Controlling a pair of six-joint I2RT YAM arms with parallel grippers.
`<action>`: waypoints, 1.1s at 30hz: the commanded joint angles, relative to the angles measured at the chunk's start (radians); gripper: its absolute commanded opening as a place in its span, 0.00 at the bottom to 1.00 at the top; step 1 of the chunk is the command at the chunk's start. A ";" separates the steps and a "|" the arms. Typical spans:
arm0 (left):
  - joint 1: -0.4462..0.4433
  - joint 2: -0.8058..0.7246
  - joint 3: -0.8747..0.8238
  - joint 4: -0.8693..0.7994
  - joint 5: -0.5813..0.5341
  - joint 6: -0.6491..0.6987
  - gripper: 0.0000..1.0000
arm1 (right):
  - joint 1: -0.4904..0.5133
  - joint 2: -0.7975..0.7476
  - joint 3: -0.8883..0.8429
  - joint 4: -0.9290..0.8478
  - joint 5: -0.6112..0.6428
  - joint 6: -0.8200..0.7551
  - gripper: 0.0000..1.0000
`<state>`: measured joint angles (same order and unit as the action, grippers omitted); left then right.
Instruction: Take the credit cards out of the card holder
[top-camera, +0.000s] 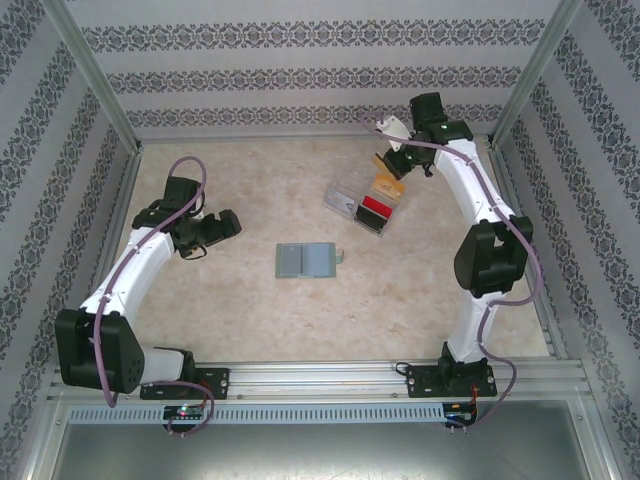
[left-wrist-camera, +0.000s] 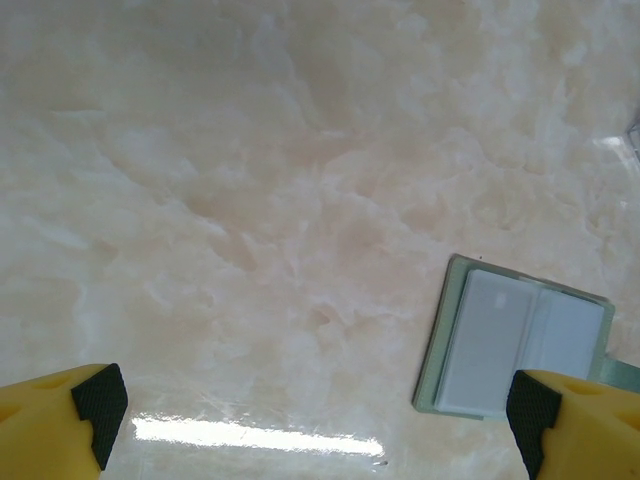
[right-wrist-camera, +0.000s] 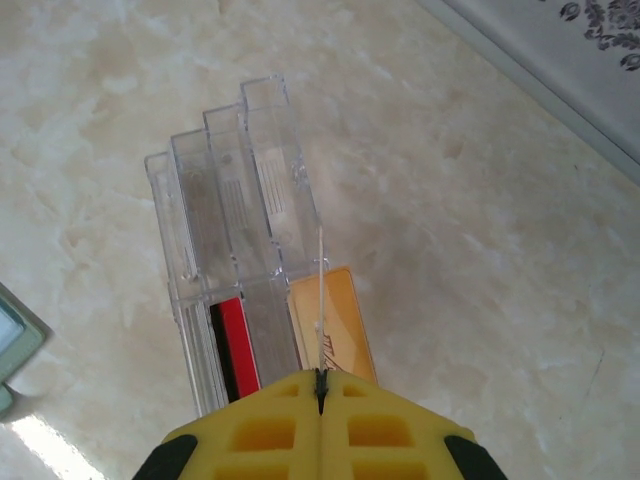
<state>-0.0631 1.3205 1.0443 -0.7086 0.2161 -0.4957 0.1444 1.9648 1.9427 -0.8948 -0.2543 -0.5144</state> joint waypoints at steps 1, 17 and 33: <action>0.014 0.007 0.000 -0.006 0.007 0.029 0.99 | 0.001 0.062 0.086 -0.133 0.020 -0.098 0.00; 0.021 0.032 0.000 -0.009 0.014 0.032 0.99 | 0.000 0.188 0.202 -0.236 0.085 -0.159 0.00; 0.029 0.027 0.004 -0.005 0.077 0.027 0.99 | -0.003 0.162 0.224 -0.207 0.025 -0.043 0.29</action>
<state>-0.0502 1.3468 1.0443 -0.7078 0.2672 -0.4885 0.1440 2.1811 2.1555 -1.1099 -0.2012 -0.6033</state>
